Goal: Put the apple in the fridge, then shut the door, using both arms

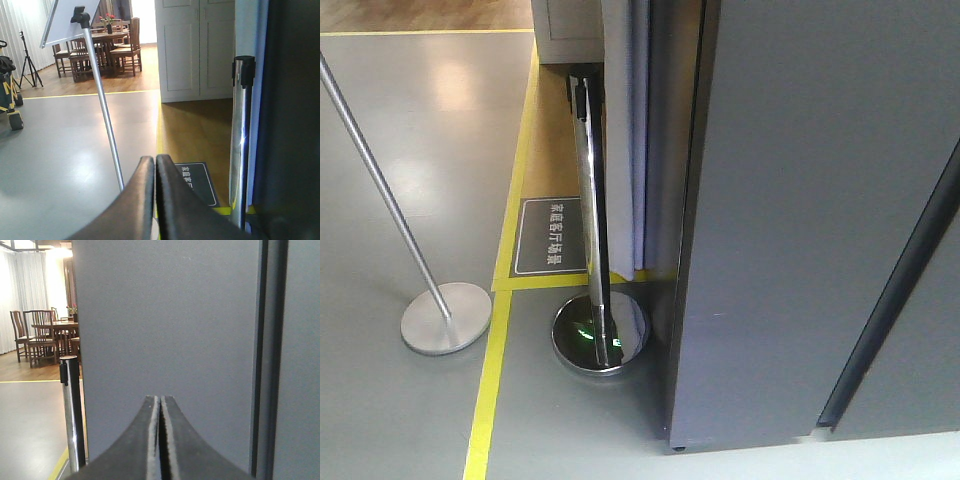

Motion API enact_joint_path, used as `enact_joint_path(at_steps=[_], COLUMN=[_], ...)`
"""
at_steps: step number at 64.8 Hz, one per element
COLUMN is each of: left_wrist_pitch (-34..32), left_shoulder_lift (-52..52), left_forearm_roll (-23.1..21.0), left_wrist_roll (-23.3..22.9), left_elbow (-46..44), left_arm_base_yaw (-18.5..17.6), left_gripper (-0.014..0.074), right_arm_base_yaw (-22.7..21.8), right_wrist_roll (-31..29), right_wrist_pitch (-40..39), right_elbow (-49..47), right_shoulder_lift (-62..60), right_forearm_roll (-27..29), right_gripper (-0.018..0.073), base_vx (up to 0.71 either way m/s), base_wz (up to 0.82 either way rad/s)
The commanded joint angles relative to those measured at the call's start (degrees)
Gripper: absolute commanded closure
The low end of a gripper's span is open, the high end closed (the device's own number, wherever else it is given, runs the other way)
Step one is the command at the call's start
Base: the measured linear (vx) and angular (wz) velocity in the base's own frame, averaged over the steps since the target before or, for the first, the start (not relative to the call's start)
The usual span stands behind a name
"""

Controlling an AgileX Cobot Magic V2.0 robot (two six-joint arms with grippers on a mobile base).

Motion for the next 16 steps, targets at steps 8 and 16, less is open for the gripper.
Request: enact_joint_path(at_steps=[8, 16], left_wrist_pitch=[-3.89, -3.89], left_shoulder_lift=[-0.77, -0.77], left_forearm_roll=[-0.14, -0.14], left_wrist_roll=[0.12, 0.12], left_elbow=[-1.09, -1.09], left_arm_base_yaw=[-0.41, -0.41], left_gripper=[0.0605, 0.0605], right_arm_base_yaw=[-0.12, -0.12], right_wrist_roll=[-0.2, -0.2], right_wrist_pitch=[-4.71, -4.71], right_elbow=[0.24, 0.24], right_shoulder_lift=[-0.6, -0.6], right_forearm_roll=[-0.21, -0.21], right_gripper=[0.0562, 0.0562], base_vx=[0.0, 0.0], base_wz=[0.0, 0.0])
